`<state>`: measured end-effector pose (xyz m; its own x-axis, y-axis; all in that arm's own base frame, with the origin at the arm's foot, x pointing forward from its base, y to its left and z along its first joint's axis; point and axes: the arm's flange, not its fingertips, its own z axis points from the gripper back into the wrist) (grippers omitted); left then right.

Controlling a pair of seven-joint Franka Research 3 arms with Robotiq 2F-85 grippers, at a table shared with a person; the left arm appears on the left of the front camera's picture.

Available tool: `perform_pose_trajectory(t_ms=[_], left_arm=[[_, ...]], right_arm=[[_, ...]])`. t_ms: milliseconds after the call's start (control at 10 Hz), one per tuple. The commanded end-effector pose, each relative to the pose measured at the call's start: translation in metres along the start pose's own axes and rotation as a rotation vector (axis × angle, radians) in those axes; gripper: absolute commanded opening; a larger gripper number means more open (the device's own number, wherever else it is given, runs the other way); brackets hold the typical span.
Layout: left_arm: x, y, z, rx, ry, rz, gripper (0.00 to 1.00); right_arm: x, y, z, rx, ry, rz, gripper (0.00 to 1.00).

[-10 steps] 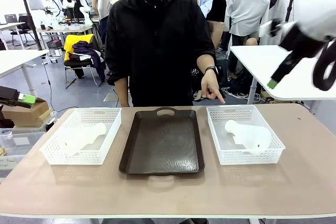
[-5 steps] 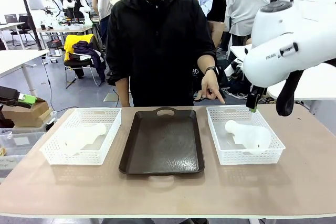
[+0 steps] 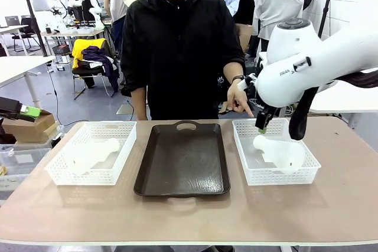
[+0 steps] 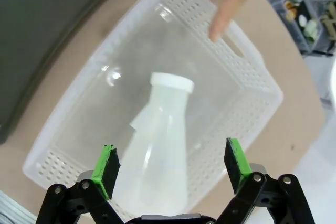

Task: Prepare the laboratory tools.
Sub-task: Pick up the Big flask that the person points to.

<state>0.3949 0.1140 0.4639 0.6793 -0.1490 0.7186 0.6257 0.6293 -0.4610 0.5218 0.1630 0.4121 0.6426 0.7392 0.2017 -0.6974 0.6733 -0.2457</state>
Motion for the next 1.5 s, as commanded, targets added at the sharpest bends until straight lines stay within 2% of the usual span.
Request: perform_pose_trajectory(t_ms=[0, 200, 700, 900, 1400], left_arm=[[0.0, 0.0, 0.002, -0.008, -0.006, -0.001, 1.0], [0.0, 0.0, 0.002, -0.008, -0.006, -0.001, 1.0], [0.0, 0.0, 0.002, -0.008, -0.006, -0.001, 1.0], [0.0, 0.0, 0.002, -0.008, -0.006, -0.001, 1.0], [0.0, 0.0, 0.002, -0.008, -0.006, -0.001, 1.0]], right_arm=[[0.014, -0.003, -0.019, 0.086, 0.007, 0.025, 1.0], [0.023, -0.011, -0.042, 0.133, 0.065, 0.043, 1.0], [0.026, -0.03, -0.07, 0.158, 0.091, 0.031, 1.0], [0.023, -0.041, -0.08, 0.209, 0.088, 0.0, 1.0], [0.022, -0.041, -0.098, 0.23, 0.112, 0.018, 1.0]])
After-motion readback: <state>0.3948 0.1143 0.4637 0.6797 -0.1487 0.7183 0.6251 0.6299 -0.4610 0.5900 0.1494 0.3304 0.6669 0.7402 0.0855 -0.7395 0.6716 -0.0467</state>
